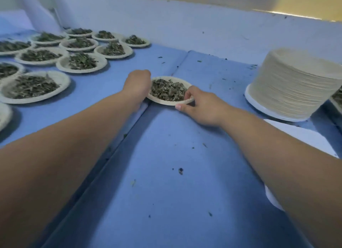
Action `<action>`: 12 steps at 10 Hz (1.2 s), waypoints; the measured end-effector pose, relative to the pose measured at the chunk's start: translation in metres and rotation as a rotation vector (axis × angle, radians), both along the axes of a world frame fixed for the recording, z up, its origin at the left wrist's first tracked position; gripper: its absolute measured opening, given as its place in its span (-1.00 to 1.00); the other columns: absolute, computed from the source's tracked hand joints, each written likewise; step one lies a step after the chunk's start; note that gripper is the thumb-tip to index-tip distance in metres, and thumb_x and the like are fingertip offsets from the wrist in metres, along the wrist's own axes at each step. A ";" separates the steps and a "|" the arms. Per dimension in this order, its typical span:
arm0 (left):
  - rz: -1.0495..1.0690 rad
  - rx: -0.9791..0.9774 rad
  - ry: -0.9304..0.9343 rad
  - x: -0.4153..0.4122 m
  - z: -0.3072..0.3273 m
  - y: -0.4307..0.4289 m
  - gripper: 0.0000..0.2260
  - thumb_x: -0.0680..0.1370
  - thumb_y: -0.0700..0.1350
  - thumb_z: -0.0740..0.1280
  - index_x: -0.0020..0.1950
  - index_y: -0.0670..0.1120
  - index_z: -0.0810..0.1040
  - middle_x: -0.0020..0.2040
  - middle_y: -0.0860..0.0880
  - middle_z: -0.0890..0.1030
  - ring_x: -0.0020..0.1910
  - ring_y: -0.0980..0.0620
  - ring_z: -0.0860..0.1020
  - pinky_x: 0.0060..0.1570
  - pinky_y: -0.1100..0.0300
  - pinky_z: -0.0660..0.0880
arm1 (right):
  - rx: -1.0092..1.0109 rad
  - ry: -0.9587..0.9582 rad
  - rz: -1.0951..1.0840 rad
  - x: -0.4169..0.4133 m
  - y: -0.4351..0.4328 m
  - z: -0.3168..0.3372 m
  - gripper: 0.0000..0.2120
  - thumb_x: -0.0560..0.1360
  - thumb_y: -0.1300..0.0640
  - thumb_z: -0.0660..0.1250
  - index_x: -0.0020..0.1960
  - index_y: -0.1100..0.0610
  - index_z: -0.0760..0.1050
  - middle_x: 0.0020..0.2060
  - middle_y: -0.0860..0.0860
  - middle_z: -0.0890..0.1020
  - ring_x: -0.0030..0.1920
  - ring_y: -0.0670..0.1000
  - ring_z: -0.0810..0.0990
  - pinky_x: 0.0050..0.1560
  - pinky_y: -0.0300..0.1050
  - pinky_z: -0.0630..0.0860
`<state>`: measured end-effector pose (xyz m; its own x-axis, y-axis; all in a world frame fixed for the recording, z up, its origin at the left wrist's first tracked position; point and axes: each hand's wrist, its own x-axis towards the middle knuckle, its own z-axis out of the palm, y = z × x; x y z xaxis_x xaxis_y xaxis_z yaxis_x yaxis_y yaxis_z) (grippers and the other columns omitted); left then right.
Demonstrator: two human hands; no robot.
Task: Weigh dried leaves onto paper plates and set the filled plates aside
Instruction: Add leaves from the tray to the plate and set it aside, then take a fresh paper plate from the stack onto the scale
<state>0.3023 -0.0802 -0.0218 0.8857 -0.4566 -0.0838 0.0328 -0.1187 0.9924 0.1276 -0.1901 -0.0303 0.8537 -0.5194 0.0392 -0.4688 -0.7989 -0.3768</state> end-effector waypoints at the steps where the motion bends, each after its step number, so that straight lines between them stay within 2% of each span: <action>1: -0.084 0.382 -0.383 0.038 -0.003 -0.008 -0.89 0.57 -0.34 0.27 -0.06 -0.18 0.54 0.09 -0.32 0.58 0.19 -0.32 0.54 0.11 -0.10 0.48 | -0.019 -0.040 -0.036 0.042 -0.017 -0.012 -0.63 0.54 -0.33 0.25 0.10 -0.06 0.31 -0.19 -0.13 0.48 -0.01 0.11 0.53 0.09 0.07 0.50; 2: -0.092 0.356 -0.421 0.071 -0.003 -0.021 -0.84 0.62 -0.27 0.19 -0.04 -0.23 0.56 0.14 -0.40 0.54 0.18 -0.36 0.53 0.11 -0.15 0.47 | -0.074 -0.087 -0.108 0.087 -0.039 -0.023 -0.63 0.54 -0.36 0.20 0.08 -0.09 0.26 -0.17 -0.09 0.51 0.05 0.16 0.53 0.17 0.16 0.46; 3: -0.128 0.430 -0.677 0.098 -0.008 -0.036 -0.78 0.66 -0.11 0.14 0.03 -0.14 0.56 0.12 -0.31 0.57 0.17 -0.32 0.53 -0.01 -0.08 0.46 | -0.134 -0.114 -0.210 0.135 -0.065 -0.027 -0.59 0.54 -0.36 0.17 0.16 -0.07 0.30 0.10 0.05 0.60 0.20 0.20 0.53 0.28 0.22 0.39; 4: -0.213 0.560 -0.861 0.113 -0.022 -0.048 -0.72 0.66 -0.07 0.18 0.29 -0.17 0.51 0.24 -0.24 0.60 0.20 -0.25 0.53 0.05 0.01 0.45 | -0.123 -0.139 -0.257 0.182 -0.095 -0.028 -0.53 0.54 -0.35 0.19 0.25 -0.03 0.34 0.22 0.11 0.59 0.26 0.23 0.52 0.28 0.17 0.42; 5: -0.321 0.662 -0.979 0.121 -0.037 -0.055 -0.84 0.65 -0.06 0.16 0.06 -0.13 0.45 0.17 -0.22 0.59 -0.01 -0.16 0.46 -0.11 0.02 0.31 | -0.111 -0.137 -0.252 0.229 -0.122 -0.030 -0.47 0.52 -0.35 0.22 0.29 0.01 0.37 0.24 0.13 0.58 0.27 0.23 0.52 0.24 0.10 0.46; 6: -0.365 0.671 -1.035 0.126 -0.041 -0.060 -0.85 0.66 -0.03 0.14 -0.05 -0.06 0.36 -0.01 -0.13 0.54 -0.10 -0.11 0.34 -0.16 0.05 0.20 | -0.086 -0.134 -0.268 0.268 -0.148 -0.032 -0.43 0.52 -0.34 0.20 0.34 0.03 0.36 0.29 0.13 0.54 0.31 0.23 0.49 0.26 0.07 0.43; 7: -0.336 0.673 -1.096 0.131 -0.039 -0.059 -0.83 0.66 -0.01 0.14 -0.08 -0.05 0.33 -0.18 -0.03 0.37 -0.17 -0.11 0.32 -0.21 0.05 0.16 | -0.059 -0.190 -0.276 0.299 -0.164 -0.032 -0.43 0.55 -0.29 0.21 0.36 0.09 0.36 0.30 0.16 0.53 0.30 0.24 0.48 0.16 0.00 0.40; 8: -0.363 0.649 -1.101 0.133 -0.039 -0.059 -0.83 0.65 0.00 0.14 -0.08 -0.04 0.34 -0.23 -0.01 0.34 -0.20 -0.09 0.33 -0.24 0.04 0.17 | -0.029 -0.217 -0.285 0.319 -0.179 -0.036 -0.43 0.56 -0.27 0.22 0.38 0.11 0.35 0.29 0.15 0.53 0.29 0.22 0.49 0.10 -0.05 0.39; 9: -0.365 0.605 -1.055 0.134 -0.041 -0.059 -0.86 0.65 -0.01 0.14 -0.05 -0.04 0.37 -0.23 0.01 0.34 -0.14 -0.11 0.35 -0.21 0.06 0.19 | -0.040 -0.250 -0.344 0.331 -0.195 -0.036 -0.43 0.58 -0.23 0.23 0.42 0.13 0.34 0.32 0.16 0.51 0.30 0.21 0.49 0.04 -0.09 0.35; 10: -0.363 0.586 -1.056 0.131 -0.042 -0.058 -0.86 0.65 -0.03 0.15 -0.08 -0.04 0.35 -0.24 0.02 0.32 -0.12 -0.11 0.34 -0.18 0.07 0.20 | -0.068 -0.244 -0.390 0.334 -0.208 -0.034 -0.46 0.58 -0.21 0.20 0.40 0.13 0.36 0.32 0.17 0.52 0.30 0.23 0.49 0.15 -0.01 0.42; 11: -0.359 0.594 -1.040 0.131 -0.040 -0.058 -0.87 0.64 -0.03 0.15 -0.06 -0.05 0.36 -0.17 -0.01 0.39 -0.10 -0.10 0.34 -0.16 0.08 0.21 | -0.078 -0.225 -0.384 0.337 -0.212 -0.033 -0.45 0.57 -0.23 0.19 0.39 0.12 0.37 0.30 0.18 0.53 0.28 0.23 0.50 0.18 0.01 0.45; 12: -0.359 0.593 -1.029 0.129 -0.039 -0.057 -0.90 0.64 -0.05 0.15 -0.04 -0.03 0.38 0.02 -0.10 0.57 -0.09 -0.09 0.33 -0.14 0.09 0.23 | -0.098 -0.222 -0.367 0.337 -0.211 -0.030 -0.40 0.54 -0.30 0.20 0.39 0.10 0.39 0.30 0.15 0.53 0.28 0.21 0.50 0.12 -0.01 0.42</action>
